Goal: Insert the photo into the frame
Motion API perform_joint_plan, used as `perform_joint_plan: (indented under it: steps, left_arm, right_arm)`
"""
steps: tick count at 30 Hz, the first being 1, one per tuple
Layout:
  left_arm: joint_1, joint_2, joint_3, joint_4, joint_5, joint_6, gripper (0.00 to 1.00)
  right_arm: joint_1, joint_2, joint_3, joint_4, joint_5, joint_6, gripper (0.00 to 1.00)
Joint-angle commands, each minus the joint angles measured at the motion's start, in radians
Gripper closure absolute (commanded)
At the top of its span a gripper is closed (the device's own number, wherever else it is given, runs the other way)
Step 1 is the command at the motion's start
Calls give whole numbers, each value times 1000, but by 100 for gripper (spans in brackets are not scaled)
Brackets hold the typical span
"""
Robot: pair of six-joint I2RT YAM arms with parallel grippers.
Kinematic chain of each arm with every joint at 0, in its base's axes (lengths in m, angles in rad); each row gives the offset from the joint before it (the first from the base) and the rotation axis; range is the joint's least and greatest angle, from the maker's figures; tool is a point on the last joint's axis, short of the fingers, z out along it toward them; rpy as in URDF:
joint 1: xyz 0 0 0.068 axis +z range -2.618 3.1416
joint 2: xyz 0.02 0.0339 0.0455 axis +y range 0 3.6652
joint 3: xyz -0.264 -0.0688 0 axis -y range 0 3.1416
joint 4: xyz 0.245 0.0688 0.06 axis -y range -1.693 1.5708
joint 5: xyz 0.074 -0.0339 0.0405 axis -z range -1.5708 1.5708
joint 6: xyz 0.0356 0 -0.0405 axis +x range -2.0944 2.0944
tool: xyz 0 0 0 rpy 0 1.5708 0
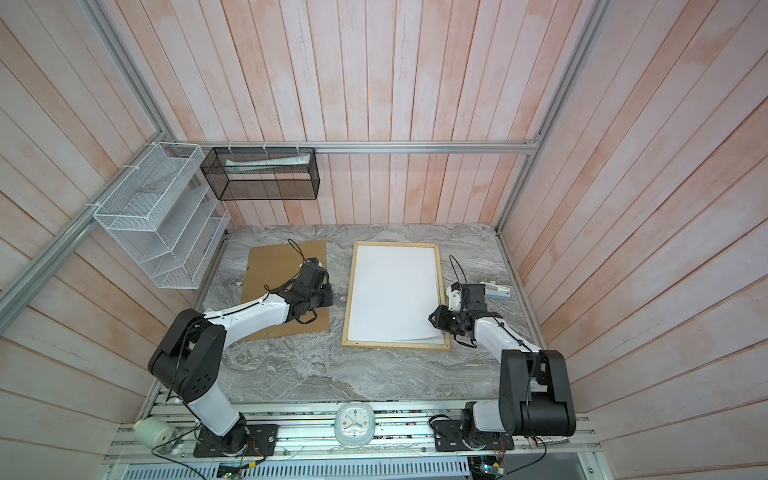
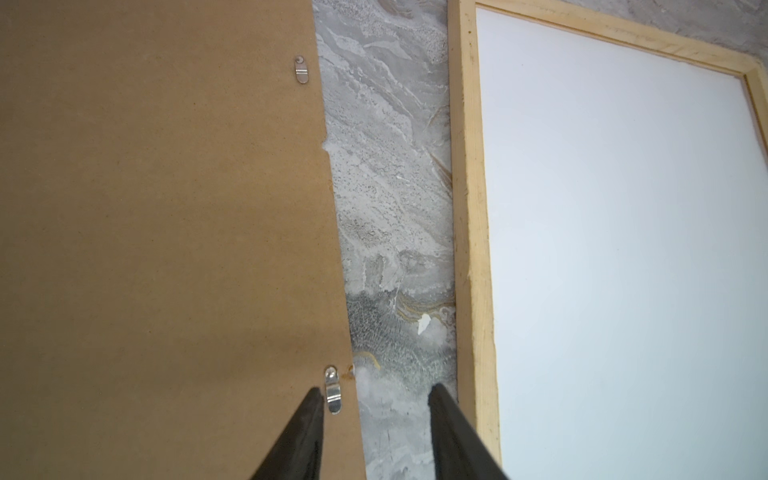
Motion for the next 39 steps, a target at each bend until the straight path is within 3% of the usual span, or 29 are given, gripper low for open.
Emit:
perform_joint_plan:
  steps: [1,7,17,23,39]
  left_arm:
    - [1,-31,-21,4,-9,4,55]
    - [7,-29,-26,-4,-26,1,54]
    - [9,-27,-27,3,32,17,54]
    - [2,20,-34,39,127,-9,55]
    - [-82,144,0,76,188,-34,56]
  right_arm:
    - [3,-51,25,-45,98,15,57]
    - [-3,-133,24,-64,171,31,50]
    - [-5,-143,26,-60,181,42,48]
    - [-15,-86,2,10,152,59,46]
    - [-91,65,-3,138,20,79,43]
